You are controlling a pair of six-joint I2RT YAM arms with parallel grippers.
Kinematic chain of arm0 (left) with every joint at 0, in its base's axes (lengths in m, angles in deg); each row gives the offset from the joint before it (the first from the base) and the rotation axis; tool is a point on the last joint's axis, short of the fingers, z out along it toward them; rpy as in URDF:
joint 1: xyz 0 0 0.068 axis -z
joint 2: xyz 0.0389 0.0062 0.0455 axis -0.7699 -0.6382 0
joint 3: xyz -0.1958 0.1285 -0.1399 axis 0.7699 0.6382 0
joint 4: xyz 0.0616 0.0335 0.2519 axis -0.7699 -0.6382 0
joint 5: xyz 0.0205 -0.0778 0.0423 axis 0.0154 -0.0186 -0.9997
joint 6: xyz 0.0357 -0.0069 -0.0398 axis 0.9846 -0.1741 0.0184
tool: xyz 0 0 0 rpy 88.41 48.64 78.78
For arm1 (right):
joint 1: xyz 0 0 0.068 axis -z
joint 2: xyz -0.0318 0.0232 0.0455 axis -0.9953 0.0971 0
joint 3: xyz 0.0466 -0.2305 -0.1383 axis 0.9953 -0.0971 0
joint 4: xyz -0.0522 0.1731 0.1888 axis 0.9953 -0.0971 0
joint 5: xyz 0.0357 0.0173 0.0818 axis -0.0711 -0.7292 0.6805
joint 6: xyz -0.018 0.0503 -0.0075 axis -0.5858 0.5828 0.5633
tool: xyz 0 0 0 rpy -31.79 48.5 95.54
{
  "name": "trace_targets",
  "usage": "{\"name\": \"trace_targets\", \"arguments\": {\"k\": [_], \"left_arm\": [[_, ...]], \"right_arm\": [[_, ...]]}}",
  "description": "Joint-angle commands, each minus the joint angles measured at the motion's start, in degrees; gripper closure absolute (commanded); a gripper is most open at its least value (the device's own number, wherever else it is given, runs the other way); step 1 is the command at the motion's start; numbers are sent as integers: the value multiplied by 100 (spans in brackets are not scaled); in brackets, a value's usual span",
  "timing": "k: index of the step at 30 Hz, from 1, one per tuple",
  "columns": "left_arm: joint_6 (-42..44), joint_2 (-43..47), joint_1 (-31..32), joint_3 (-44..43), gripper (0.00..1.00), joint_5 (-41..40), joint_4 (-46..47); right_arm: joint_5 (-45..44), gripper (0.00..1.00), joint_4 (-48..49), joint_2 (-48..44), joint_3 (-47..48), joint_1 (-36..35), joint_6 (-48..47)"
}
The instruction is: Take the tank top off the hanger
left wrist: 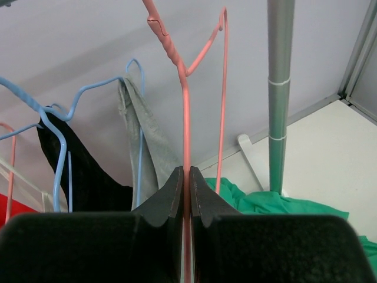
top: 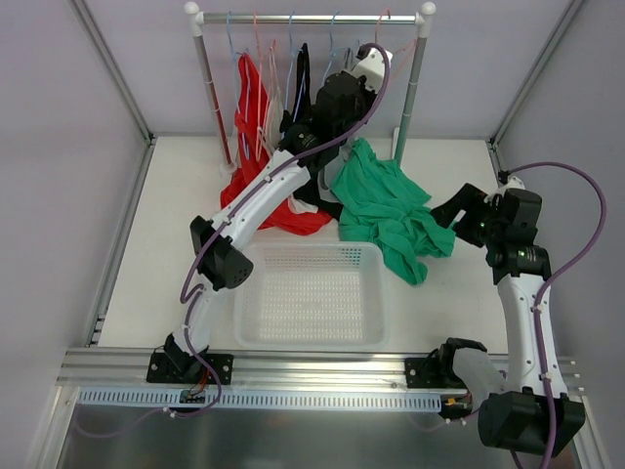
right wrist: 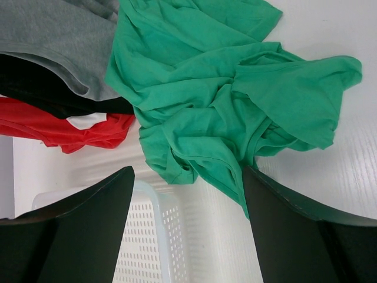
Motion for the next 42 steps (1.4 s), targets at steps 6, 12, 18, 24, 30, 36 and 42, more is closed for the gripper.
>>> {"name": "trace_targets", "arguments": {"k": [6, 12, 18, 24, 30, 36, 42], "left_arm": [[-334, -61, -259, -336, 100, 181, 793], [-422, -193, -303, -345, 100, 234, 986], [-527, -352, -382, -328, 100, 261, 1004], [-633, -405, -382, -258, 100, 322, 995], [-721, -132, -321, 164, 100, 270, 1004], [-844, 359, -198, 409, 63, 102, 1013], [-1028, 1132, -110, 962, 39, 294, 1030]], "right_arm": [[281, 22, 387, -127, -111, -129, 41], [272, 22, 387, -92, -155, -138, -56], [369, 22, 413, -171, -146, -138, -47], [368, 22, 422, -259, -172, -138, -56], [439, 21, 457, -215, -243, -138, -100], [605, 13, 729, -110, -410, -147, -99], [563, 1, 730, 786, -243, -261, -371]]}}
